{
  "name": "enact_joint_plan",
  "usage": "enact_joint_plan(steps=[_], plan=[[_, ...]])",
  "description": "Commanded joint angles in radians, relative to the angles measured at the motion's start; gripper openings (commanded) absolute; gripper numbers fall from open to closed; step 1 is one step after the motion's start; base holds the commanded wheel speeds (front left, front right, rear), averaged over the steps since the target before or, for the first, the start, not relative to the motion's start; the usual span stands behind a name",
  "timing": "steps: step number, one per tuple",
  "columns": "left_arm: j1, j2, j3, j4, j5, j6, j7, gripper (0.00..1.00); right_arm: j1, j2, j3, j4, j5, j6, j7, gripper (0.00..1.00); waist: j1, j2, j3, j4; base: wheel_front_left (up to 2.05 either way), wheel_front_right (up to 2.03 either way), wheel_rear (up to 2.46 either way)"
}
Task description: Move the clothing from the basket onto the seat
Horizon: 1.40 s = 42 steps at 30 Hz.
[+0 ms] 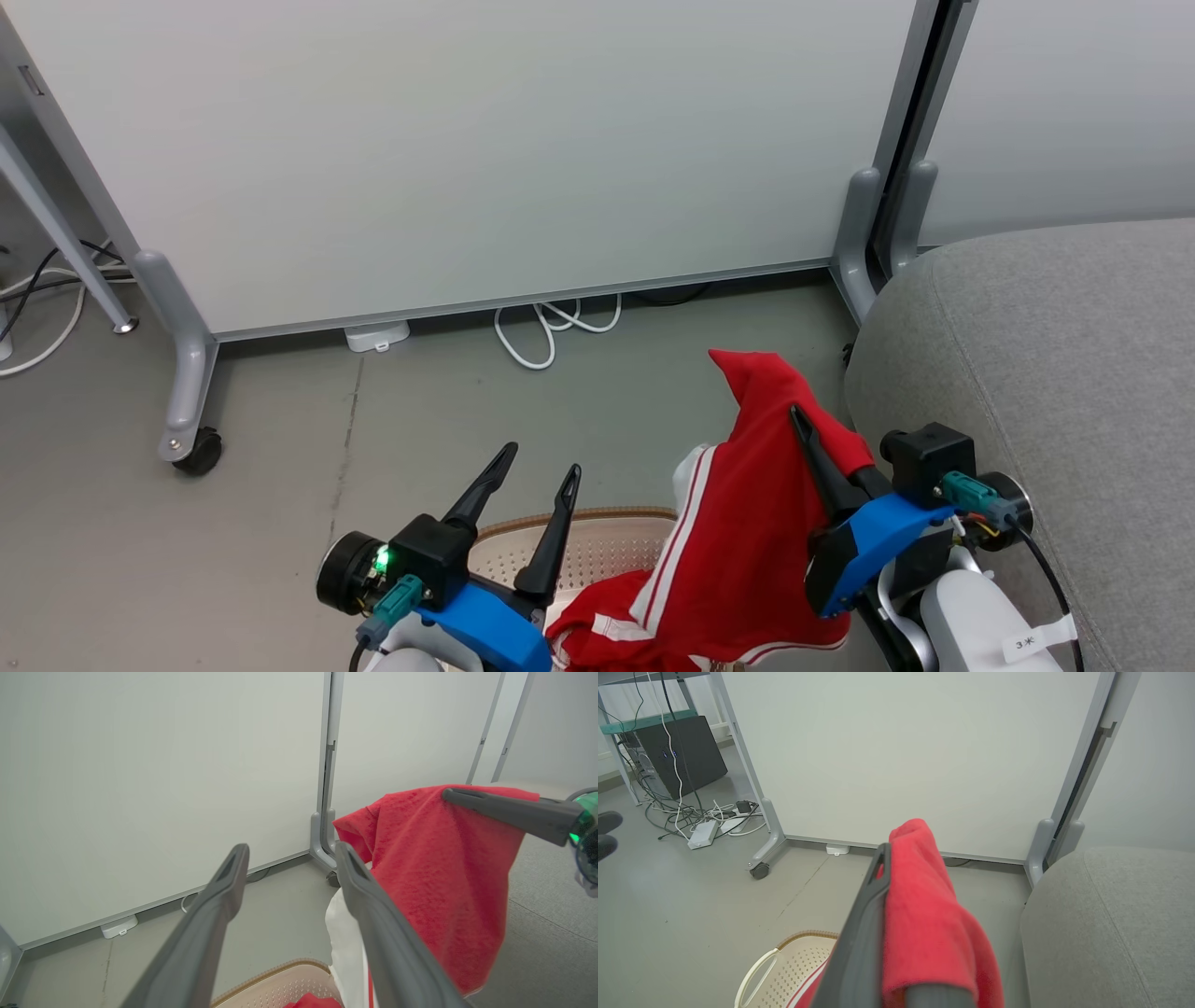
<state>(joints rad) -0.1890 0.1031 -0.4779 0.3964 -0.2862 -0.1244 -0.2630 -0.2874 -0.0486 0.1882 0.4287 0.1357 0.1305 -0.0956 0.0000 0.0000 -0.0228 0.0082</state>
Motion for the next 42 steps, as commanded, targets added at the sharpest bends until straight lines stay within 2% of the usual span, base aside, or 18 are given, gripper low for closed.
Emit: enact_joint_plan(steps=[1, 10, 29, 42], plan=[[0.004, 0.0, 0.006, 0.003, 0.007, -0.008, -0.003, 1.0, 0.005, -0.003, 0.001, -0.008, 0.001, 0.0, 0.002, 0.0, 0.0, 0.0, 0.001, -0.002, 0.0, 0.0, 0.0], [0.009, -0.002, -0.004, -0.004, 0.0, -0.008, -0.003, 1.0, 0.001, -0.003, 0.0, -0.017, -0.006, 0.0, 0.005, 0.0, 0.0, 0.0, 0.009, -0.06, 0.0, 0.0, 0.0], [-0.009, -0.004, -0.014, -0.009, -0.004, -0.009, -0.003, 1.0, 0.002, -0.003, -0.013, -0.022, -0.013, 0.0, 0.008, 0.0, 0.0, 0.0, 0.027, -0.319, 0.0, 0.0, 0.0], [-0.02, -0.009, -0.018, -0.002, -0.005, -0.009, -0.003, 1.0, 0.006, -0.003, -0.012, -0.029, -0.006, 0.0, 0.012, 0.0, 0.0, 0.0, 0.031, -0.441, 0.0, 0.0, 0.0]])
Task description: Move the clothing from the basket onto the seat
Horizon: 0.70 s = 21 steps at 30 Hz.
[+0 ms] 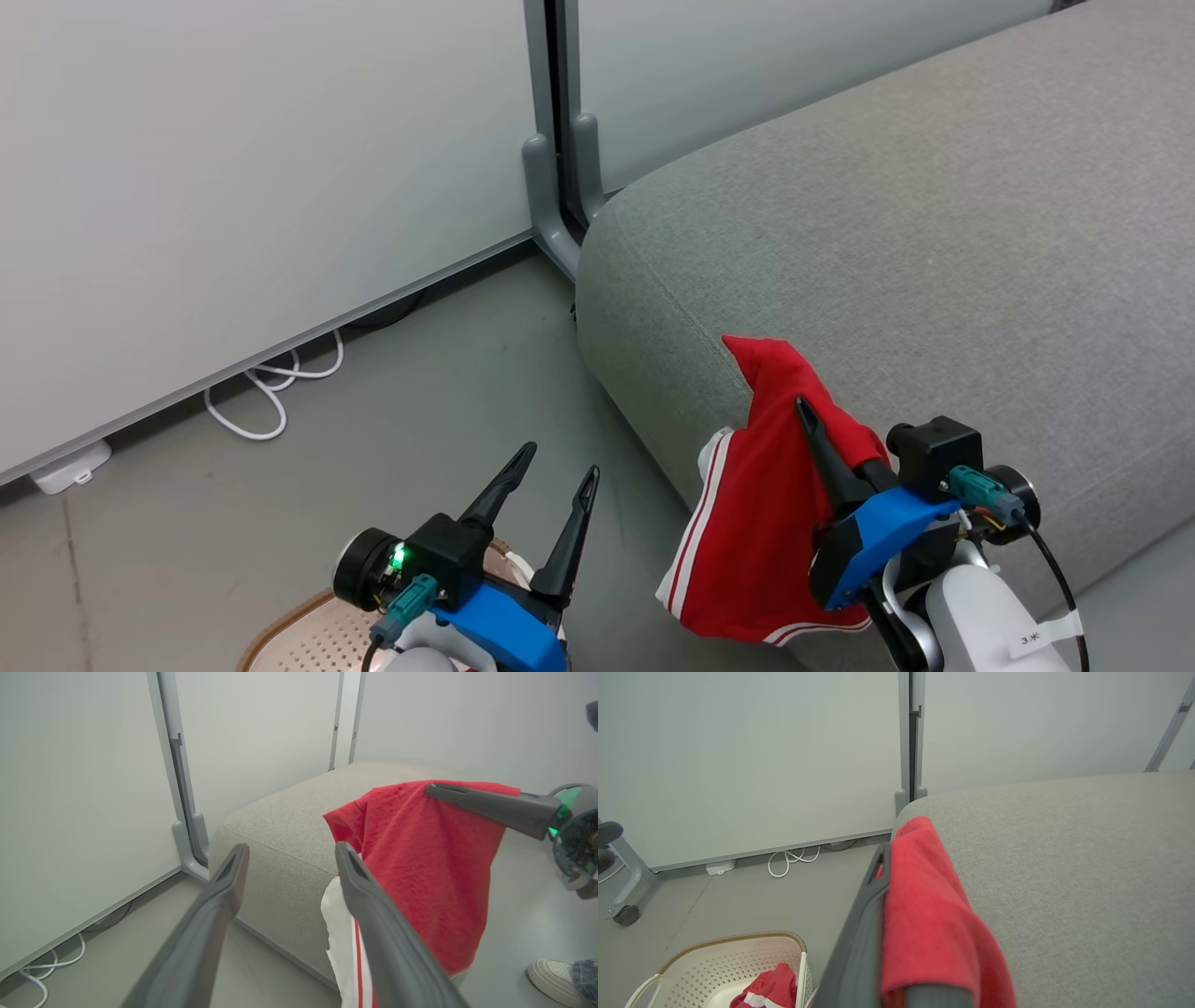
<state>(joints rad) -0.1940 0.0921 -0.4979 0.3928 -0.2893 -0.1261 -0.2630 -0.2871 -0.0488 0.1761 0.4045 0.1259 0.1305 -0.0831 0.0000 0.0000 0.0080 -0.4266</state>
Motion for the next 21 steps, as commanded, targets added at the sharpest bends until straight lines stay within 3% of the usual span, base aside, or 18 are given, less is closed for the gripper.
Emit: enact_joint_plan(steps=[1, 21], plan=[[-0.014, 0.001, 0.002, 0.003, -0.002, -0.007, -0.003, 1.0, 0.007, -0.003, 0.0, -0.005, 0.004, 0.0, 0.0, 0.0, 0.0, 0.0, 0.0, -0.011, 0.0, 0.0, 0.0], [-0.032, 0.016, -0.024, -0.002, -0.003, -0.004, -0.003, 1.0, -0.049, -0.008, -0.03, -0.02, 0.017, 0.0, 0.021, 0.0, 0.0, 0.0, 0.044, 0.001, 0.0, 0.0, 0.0]])
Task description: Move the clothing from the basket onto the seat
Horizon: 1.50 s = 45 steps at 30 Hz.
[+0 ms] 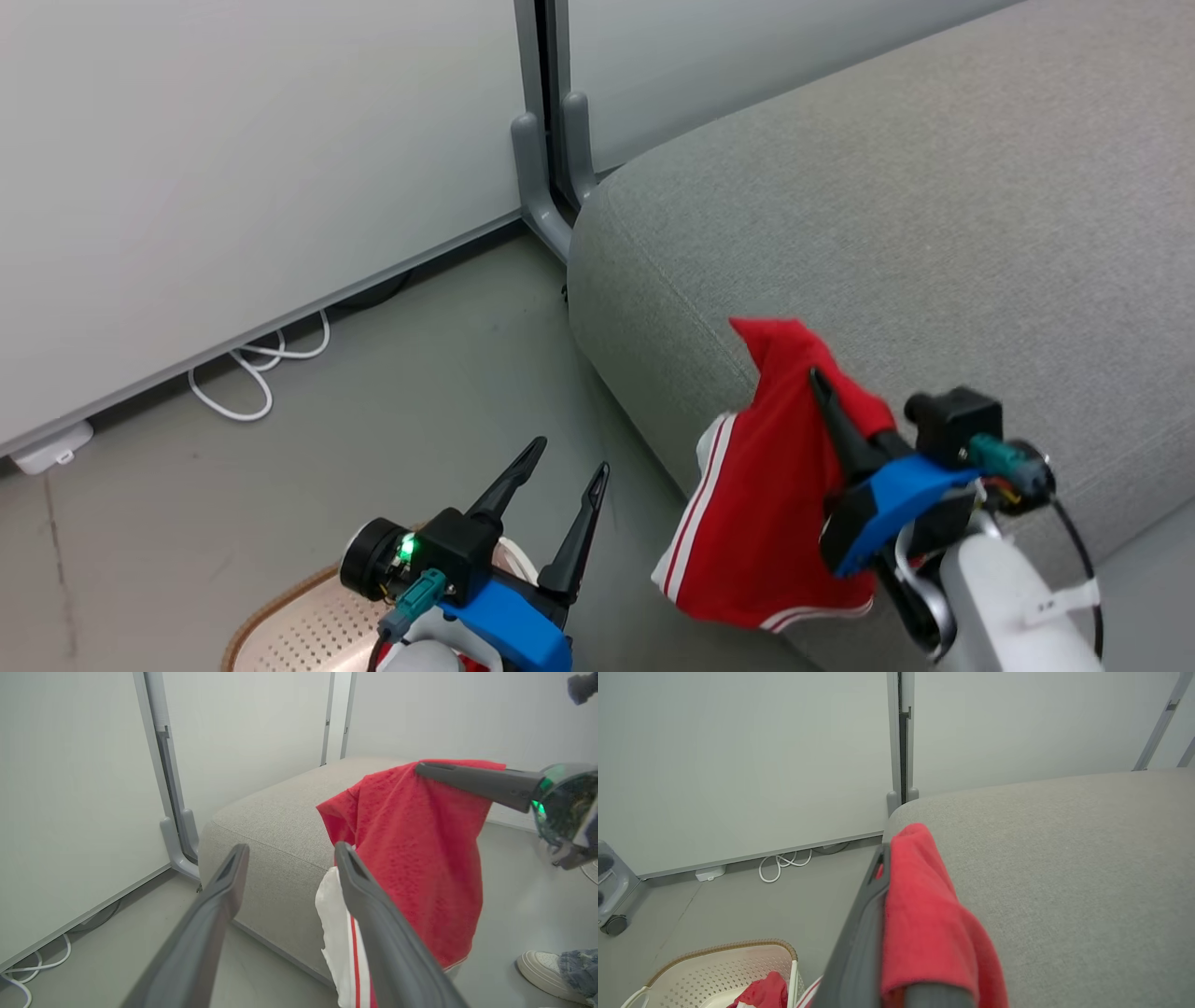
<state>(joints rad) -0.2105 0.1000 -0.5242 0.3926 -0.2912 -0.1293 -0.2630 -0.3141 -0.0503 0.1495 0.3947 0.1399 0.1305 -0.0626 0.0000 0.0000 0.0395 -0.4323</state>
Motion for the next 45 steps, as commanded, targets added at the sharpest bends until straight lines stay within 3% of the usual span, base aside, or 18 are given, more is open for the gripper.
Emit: enact_joint_plan(steps=[1, 9, 23, 34, 45], plan=[[-0.021, 0.011, -0.001, -0.003, 0.001, -0.001, -0.003, 1.0, -0.038, -0.013, -0.01, -0.013, 0.008, 0.0, 0.006, 0.0, 0.0, 0.0, 0.022, 0.01, 0.0, 0.0, 0.0], [-0.094, 0.04, -0.027, -0.022, 0.019, -0.001, -0.003, 1.0, -0.223, -0.103, -0.085, 0.001, 0.067, 0.0, 0.062, 0.0, 0.0, 0.0, 0.143, 0.046, 0.0, 0.0, 0.0], [-0.32, 0.11, -0.095, -0.112, 0.065, -0.001, -0.003, 1.0, -0.589, -0.355, -0.409, 0.086, 0.107, 0.0, 0.033, 0.0, 0.0, 0.0, 0.501, 0.166, 0.0, 0.0, 0.0], [-0.411, 0.178, -0.119, -0.181, 0.119, -0.001, -0.003, 1.0, -0.651, -0.37, -0.526, 0.278, 0.125, 0.0, -0.088, 0.0, 0.0, 0.0, 0.698, 0.202, 0.0, 0.0, 0.0], [-0.419, 0.191, -0.126, -0.184, 0.118, -0.001, -0.003, 1.0, -0.689, -0.353, -0.497, 0.469, 0.131, 0.0, -0.17, 0.0, 0.0, 0.0, 0.711, 0.191, 0.0, 0.0, 0.0]])
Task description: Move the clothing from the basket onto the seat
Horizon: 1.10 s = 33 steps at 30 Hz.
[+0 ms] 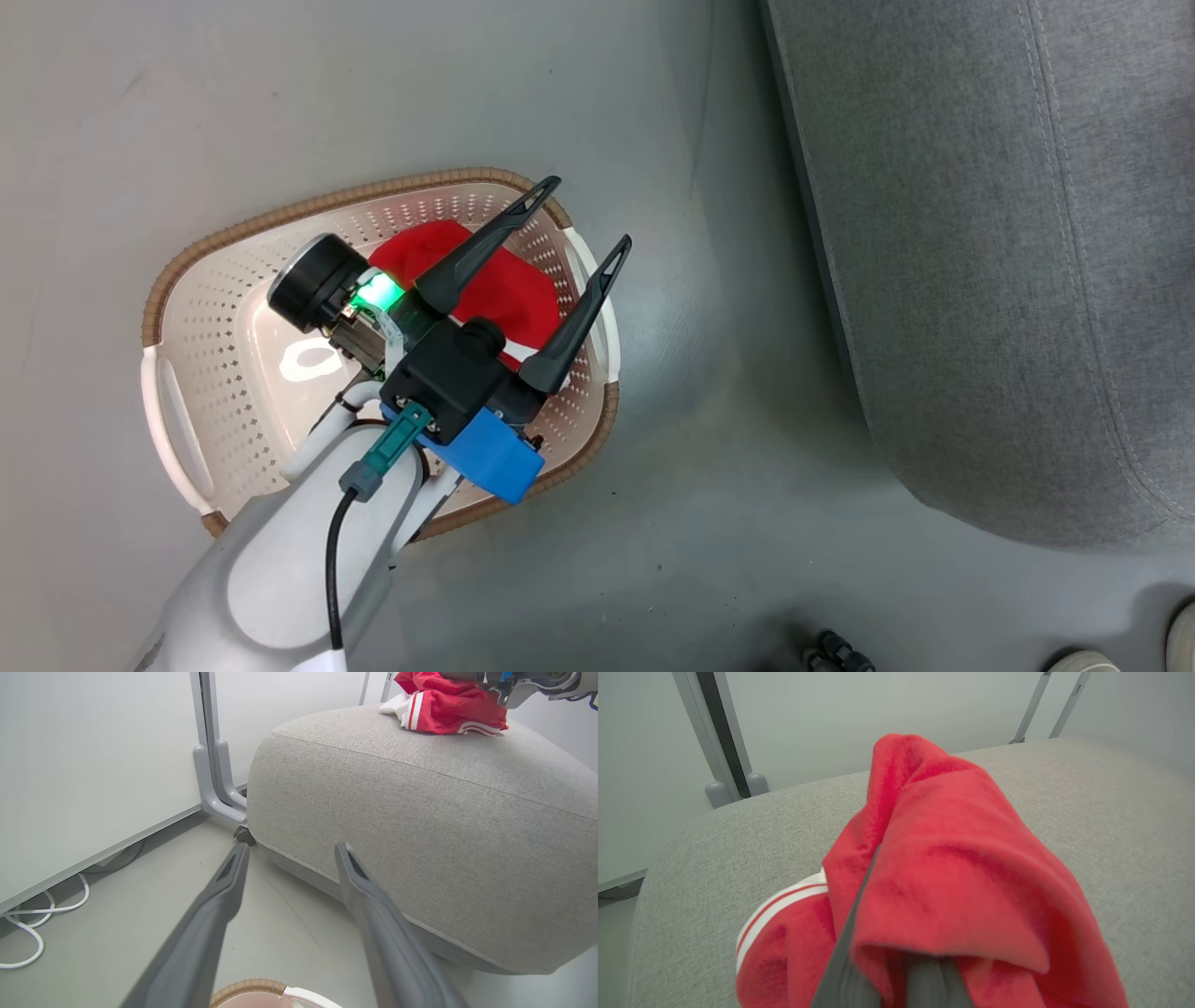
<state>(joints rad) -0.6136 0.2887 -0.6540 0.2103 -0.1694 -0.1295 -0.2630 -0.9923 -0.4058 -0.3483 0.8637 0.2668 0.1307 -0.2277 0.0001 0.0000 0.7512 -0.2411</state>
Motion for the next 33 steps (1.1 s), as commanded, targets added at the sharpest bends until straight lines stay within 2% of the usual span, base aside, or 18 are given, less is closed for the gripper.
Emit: enact_joint_plan(steps=[1, 5, 6, 7, 8, 15, 21, 33], plan=[[-0.015, 0.001, 0.003, 0.0, -0.004, -0.001, -0.003, 1.0, -0.016, 0.002, 0.005, 0.008, 0.005, 0.0, -0.007, 0.0, -0.0001, 0.0, -0.003, -0.001, 0.0, 0.0, 0.0], [-0.017, -0.003, -0.001, 0.007, -0.008, -0.001, -0.003, 1.0, -0.032, -0.012, 0.026, 0.033, 0.007, 0.0, -0.02, 0.02, -0.0001, 0.0, -0.013, -0.001, 0.0, 0.0, 0.0], [-0.017, -0.003, -0.002, 0.008, -0.011, -0.001, -0.003, 1.0, -0.033, -0.017, 0.029, 0.039, 0.004, 0.0, -0.023, 0.37, -0.0001, 0.0, -0.015, -0.001, 0.0, 0.0, 0.0], [-0.017, -0.002, -0.004, 0.009, -0.012, -0.001, -0.003, 1.0, -0.035, -0.019, 0.035, 0.045, 0.003, 0.0, -0.024, 0.87, -0.0001, 0.0, -0.016, 0.0, 0.0, 0.0, 0.0], [-0.016, -0.002, -0.004, 0.009, -0.013, -0.001, -0.003, 1.0, -0.035, -0.02, 0.04, 0.049, 0.003, 0.0, -0.026, 1.0, -0.0001, 0.0, -0.018, 0.001, 0.0, 0.0, 0.0], [0.01, -0.021, 0.011, 0.018, -0.023, -0.001, -0.003, 1.0, -0.025, -0.036, 0.069, 0.073, 0.007, 0.0, -0.034, 1.0, -0.0001, 0.0, -0.052, 0.011, 0.0, 0.0, 0.0], [0.049, -0.057, 0.033, 0.024, -0.033, -0.001, -0.003, 1.0, 0.025, -0.05, 0.105, 0.075, -0.009, 0.0, -0.038, 1.0, -0.0001, 0.0, -0.13, 0.025, 0.0, 0.0, 0.0], [0.255, -0.162, 0.1, 0.067, -0.094, -0.001, -0.003, 1.0, 0.29, -0.037, 0.177, 0.021, -0.046, 0.0, -0.035, 1.0, -0.0001, 0.0, -0.45, 0.103, 0.0, 0.0, 0.0]])
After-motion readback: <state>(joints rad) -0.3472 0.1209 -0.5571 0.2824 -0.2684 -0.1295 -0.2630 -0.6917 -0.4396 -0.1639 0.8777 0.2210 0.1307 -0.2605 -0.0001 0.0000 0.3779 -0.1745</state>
